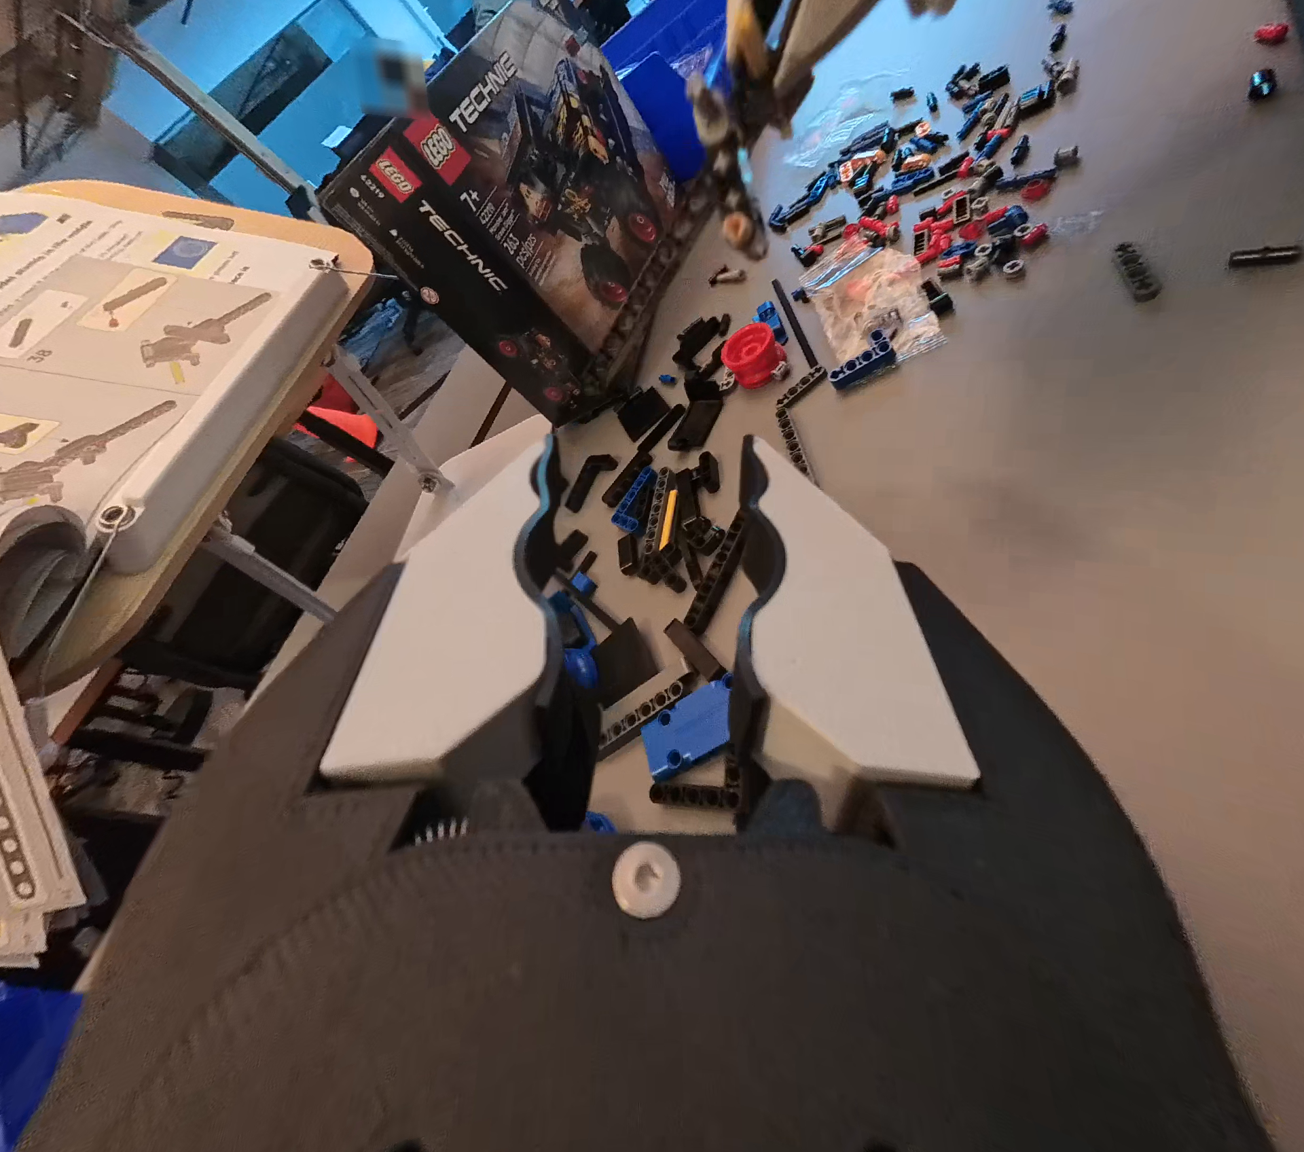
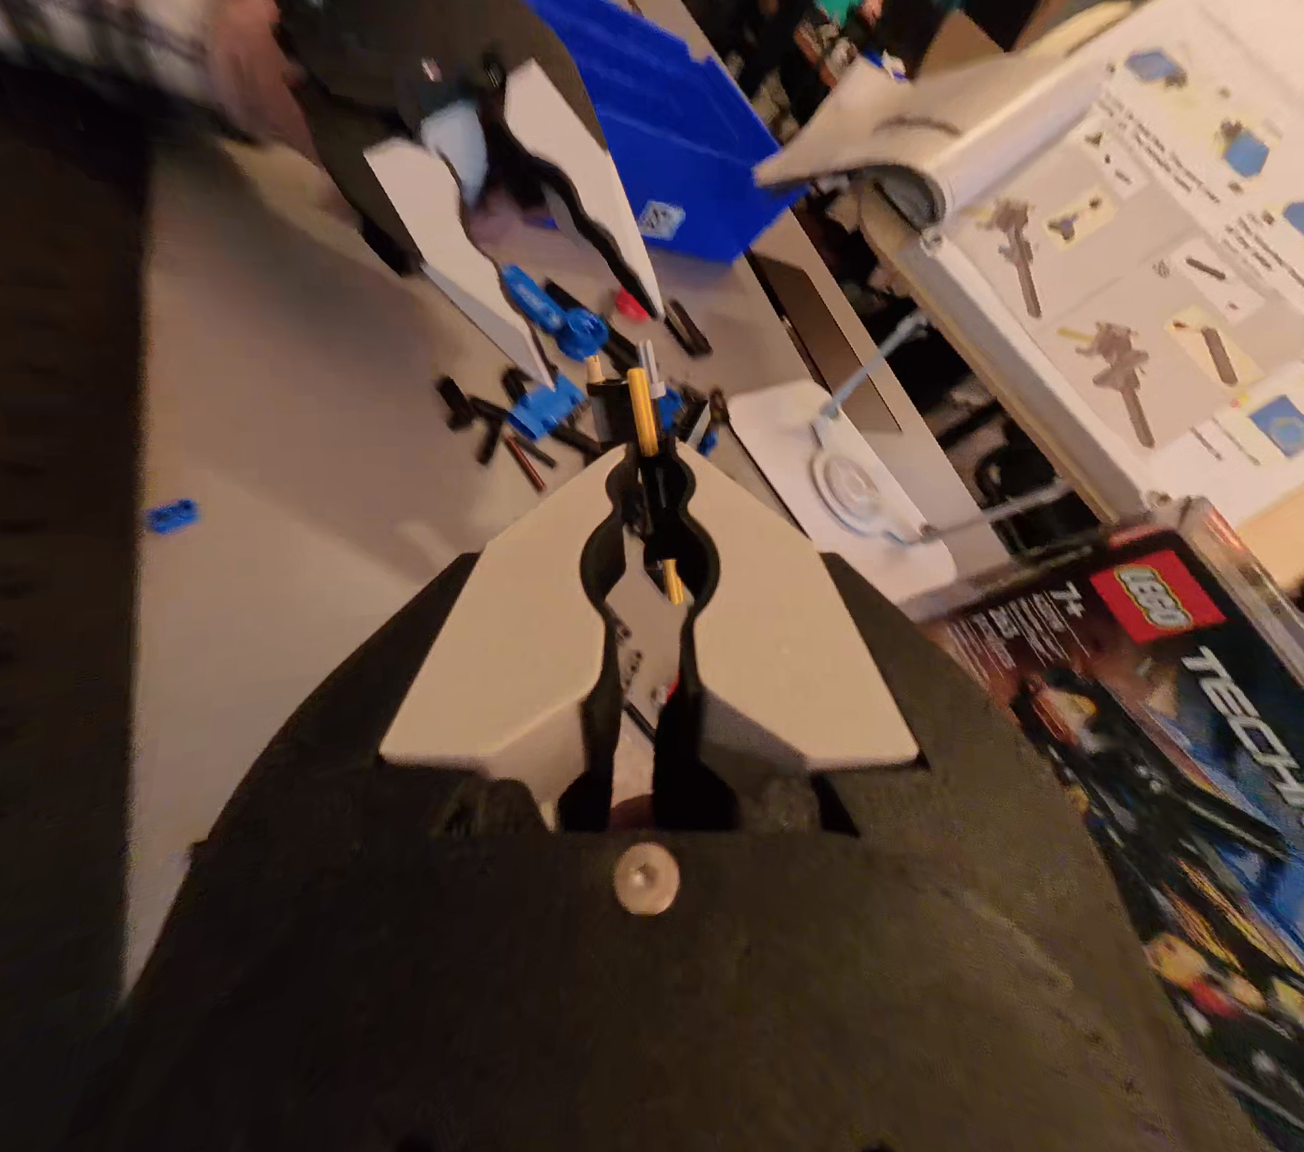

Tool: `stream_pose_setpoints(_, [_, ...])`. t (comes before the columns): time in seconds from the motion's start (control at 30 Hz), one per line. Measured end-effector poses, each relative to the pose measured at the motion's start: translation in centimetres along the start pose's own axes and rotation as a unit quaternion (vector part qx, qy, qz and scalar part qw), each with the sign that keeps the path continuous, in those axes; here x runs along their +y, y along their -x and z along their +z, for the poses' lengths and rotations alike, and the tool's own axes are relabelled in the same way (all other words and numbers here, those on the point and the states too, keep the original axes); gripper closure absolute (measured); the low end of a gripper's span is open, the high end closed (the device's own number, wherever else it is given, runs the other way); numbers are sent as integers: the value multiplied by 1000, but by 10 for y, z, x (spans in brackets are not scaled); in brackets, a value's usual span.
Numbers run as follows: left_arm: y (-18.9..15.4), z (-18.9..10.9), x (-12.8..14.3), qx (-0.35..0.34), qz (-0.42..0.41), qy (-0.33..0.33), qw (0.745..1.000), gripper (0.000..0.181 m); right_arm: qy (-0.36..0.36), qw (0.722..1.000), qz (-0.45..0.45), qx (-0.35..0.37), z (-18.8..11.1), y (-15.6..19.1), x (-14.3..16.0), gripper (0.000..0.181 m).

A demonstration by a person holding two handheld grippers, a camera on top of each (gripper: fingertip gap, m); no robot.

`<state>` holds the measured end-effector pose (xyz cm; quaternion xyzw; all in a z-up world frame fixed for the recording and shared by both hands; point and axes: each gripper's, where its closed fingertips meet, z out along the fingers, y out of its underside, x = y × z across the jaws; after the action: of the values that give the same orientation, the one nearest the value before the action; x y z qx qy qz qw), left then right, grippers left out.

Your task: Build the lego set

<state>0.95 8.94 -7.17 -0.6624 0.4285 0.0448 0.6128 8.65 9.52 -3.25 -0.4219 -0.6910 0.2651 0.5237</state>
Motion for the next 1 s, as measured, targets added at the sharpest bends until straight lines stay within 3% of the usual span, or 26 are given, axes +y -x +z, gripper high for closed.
stream_pose_setpoints(0.2, [-3, -7, -12, 16, -7, -27, 999, 131, -71, 994, 40, -80, -7, 21, -29, 176])
stream_pose_setpoints(0.33, [-14, -13, -23, 55, -25, -65, 996, 150, -95, 987, 61, -113, -7, 29, -34, 175])
stream_pose_setpoints(0.4, [-19, -15, -27, 68, -26, -76, 994, 172, -101, 985, 70, -117, -6, 28, -35, 175])
stream_pose_setpoints(0.53, [-21, -15, -26, 72, -16, -71, 995, 175, -109, 983, 85, -120, -4, 25, -33, 175])
stream_pose_setpoints(0.7, [-10, -15, -26, 50, -37, -64, 996, 176, -111, 986, 104, -66, 1, 6, -30, 172])
stream_pose_setpoints(0.83, [5, -16, -27, 19, -77, -64, 995, 176, -118, 983, 138, -2, 3, -16, -32, 142])
stream_pose_setpoints(1.0, [27, -18, -30, -28, -131, -68, 989, 177, -103, 977, 172, 73, 2, -29, -25, 136])
